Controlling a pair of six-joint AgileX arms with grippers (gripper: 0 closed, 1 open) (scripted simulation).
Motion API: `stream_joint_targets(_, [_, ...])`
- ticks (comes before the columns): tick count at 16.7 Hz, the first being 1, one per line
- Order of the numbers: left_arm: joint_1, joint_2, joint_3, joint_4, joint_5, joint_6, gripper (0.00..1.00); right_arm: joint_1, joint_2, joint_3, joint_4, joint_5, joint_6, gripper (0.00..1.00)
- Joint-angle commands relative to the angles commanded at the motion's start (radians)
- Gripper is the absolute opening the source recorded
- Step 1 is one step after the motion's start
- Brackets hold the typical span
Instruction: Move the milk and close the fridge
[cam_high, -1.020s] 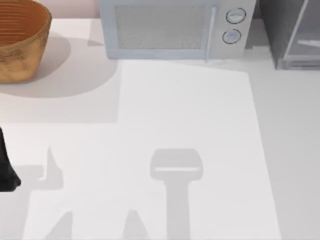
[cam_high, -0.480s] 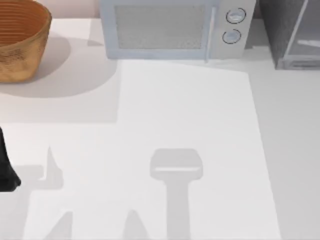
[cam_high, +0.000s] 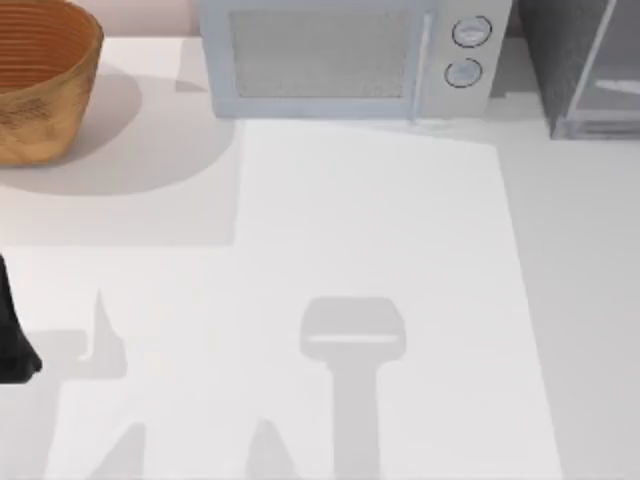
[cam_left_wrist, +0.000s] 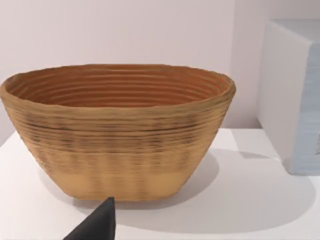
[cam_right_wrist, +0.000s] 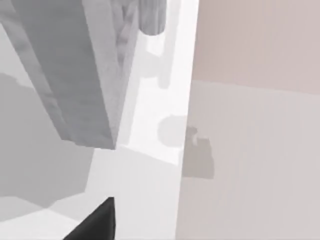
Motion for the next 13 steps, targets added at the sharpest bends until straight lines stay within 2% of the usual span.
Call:
stream_joint_targets(9, [0.0,0.0,0.0,0.0,0.0,0.0,1.0,0.367,0.009,-0.014,0.595,0.085,0.796,1.0])
stream_joint_targets(13, [0.0,0.0,0.0,0.0,0.0,0.0,1.0,0.548,0.009,-0.022,0.799,0.137,1.011,1.0])
